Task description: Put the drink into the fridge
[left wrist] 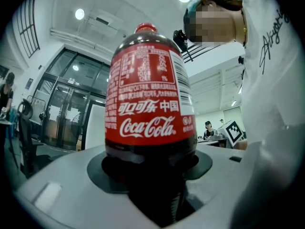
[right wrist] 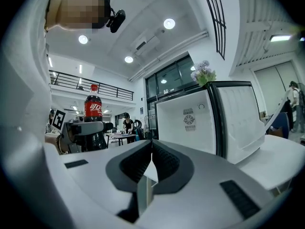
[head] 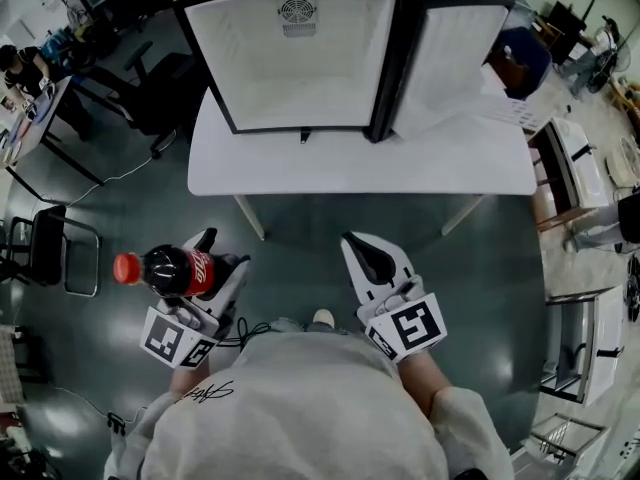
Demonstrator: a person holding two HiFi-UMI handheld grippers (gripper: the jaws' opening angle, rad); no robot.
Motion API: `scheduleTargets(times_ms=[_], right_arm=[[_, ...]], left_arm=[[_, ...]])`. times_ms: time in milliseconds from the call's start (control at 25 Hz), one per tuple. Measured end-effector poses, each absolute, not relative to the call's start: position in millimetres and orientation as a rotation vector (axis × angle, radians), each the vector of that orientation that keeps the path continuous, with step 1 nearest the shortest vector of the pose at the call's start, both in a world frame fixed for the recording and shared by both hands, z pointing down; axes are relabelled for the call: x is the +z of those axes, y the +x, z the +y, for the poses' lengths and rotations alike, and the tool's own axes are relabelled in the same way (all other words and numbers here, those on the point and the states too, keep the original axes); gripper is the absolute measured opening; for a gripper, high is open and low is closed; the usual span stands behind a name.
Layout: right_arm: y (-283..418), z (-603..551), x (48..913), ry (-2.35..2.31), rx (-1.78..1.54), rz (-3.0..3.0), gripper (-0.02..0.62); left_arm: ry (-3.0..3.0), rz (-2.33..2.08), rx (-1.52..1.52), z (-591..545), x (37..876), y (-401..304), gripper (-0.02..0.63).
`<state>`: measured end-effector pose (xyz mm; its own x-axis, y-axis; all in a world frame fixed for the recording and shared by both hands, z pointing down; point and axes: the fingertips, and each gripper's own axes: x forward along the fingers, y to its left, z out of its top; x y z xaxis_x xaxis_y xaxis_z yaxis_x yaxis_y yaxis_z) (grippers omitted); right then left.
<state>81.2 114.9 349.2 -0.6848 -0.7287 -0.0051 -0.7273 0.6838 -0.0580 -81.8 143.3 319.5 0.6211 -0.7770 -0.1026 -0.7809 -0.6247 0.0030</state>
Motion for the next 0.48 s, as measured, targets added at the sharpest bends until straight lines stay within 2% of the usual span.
scheduleTargets(times_ms=[480], right_arm=[[89,109,349,-1.228,-0.090,2.848,0.014]], left_arm=[[-2.767,1.359,0.144,132,317,-76,0.268]])
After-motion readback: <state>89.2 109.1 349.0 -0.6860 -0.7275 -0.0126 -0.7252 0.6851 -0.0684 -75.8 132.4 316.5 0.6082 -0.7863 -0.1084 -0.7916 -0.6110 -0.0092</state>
